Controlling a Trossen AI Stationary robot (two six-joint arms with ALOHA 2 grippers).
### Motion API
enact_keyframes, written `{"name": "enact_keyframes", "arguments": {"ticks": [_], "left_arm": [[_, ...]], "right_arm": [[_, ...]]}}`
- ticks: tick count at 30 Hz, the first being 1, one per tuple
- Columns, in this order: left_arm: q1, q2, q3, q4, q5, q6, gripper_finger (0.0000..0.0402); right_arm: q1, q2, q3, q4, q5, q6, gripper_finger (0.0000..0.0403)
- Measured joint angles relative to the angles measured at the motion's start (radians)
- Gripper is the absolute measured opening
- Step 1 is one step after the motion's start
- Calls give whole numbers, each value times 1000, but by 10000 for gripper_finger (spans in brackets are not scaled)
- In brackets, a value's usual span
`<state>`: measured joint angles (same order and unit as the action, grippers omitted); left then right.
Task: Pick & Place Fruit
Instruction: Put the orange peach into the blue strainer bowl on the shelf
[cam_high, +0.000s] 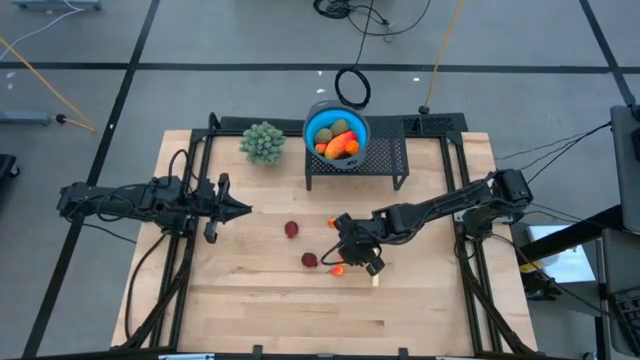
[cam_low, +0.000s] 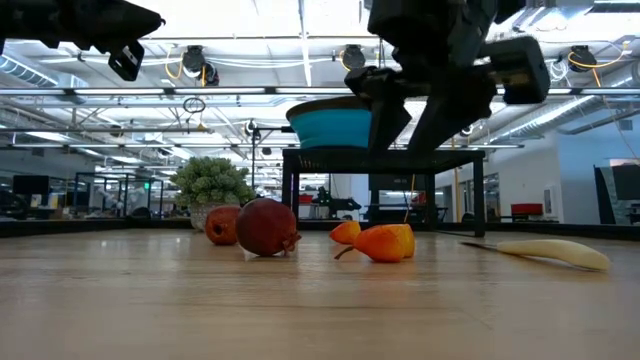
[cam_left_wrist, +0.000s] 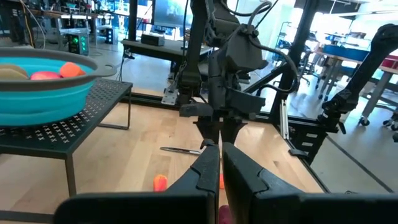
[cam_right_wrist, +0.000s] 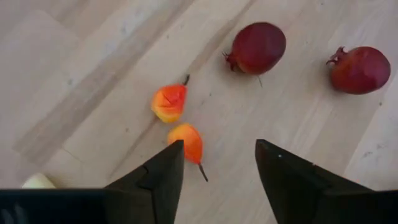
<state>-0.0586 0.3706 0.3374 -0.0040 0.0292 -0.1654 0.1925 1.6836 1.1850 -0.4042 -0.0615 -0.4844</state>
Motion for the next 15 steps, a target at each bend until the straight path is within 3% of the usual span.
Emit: {"name": "enact_keyframes", "arguments": {"ticks": [15], "left_arm": [[0,0,0,12,-1,-3,17]], "right_arm": [[-14,1,-121,183,-98,-101,233]]}}
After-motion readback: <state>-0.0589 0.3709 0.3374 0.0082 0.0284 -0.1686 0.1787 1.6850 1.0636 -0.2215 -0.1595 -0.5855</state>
